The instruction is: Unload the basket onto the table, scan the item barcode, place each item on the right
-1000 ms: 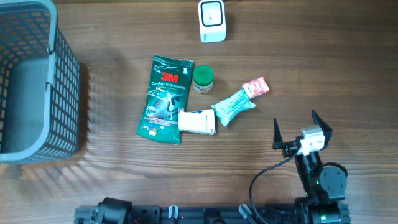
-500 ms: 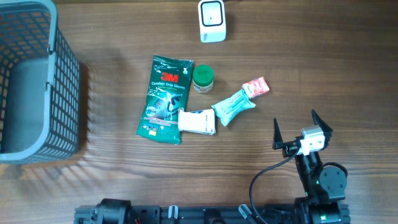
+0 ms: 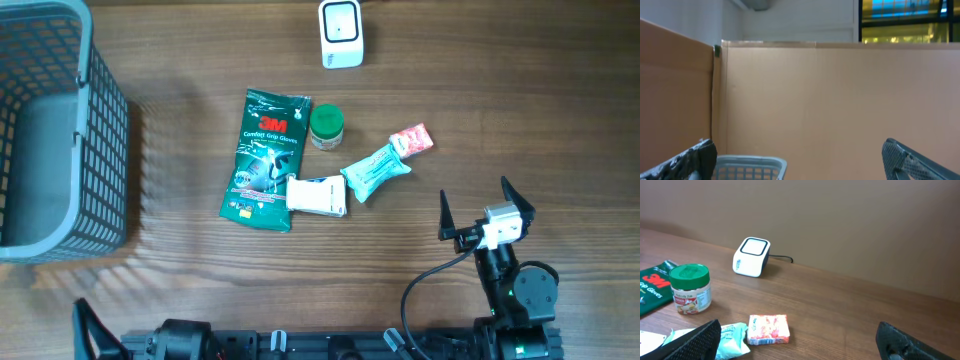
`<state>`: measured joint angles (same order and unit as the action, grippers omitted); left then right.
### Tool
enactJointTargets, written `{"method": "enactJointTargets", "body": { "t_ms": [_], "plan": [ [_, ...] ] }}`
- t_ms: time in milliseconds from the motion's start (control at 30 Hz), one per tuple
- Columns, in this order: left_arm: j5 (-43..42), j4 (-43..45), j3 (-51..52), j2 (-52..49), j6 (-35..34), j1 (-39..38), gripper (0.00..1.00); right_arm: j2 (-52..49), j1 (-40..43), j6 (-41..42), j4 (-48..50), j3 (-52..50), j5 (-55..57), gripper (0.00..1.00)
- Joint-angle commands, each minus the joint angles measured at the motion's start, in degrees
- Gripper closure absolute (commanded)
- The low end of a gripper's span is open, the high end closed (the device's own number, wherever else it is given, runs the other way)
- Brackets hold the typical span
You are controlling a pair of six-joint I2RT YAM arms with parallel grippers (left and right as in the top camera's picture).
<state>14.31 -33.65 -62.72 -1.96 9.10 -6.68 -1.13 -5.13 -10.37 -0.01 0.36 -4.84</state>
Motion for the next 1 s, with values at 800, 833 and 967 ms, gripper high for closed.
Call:
{"method": "enactJointTargets", "body": {
  "t_ms": [800,833,967],
  "plan": [
    [1.0,9.6,30.7,0.1,-6.9,-0.2,0.00,-9.3,-0.2,28.9,1.5,20.6,-22.0,0.00],
    [1.0,9.6,31.8,0.1,-6.9,-0.2,0.00,-13.5,-0.2,28.5,-4.3,26.1,-22.0,0.00],
    [1.0,8.8,35.6,0.0,-8.8,-0.2,0.00,-27.8,-0.2,28.6,-17.5,42.8,-24.0,0.00]
  ]
}}
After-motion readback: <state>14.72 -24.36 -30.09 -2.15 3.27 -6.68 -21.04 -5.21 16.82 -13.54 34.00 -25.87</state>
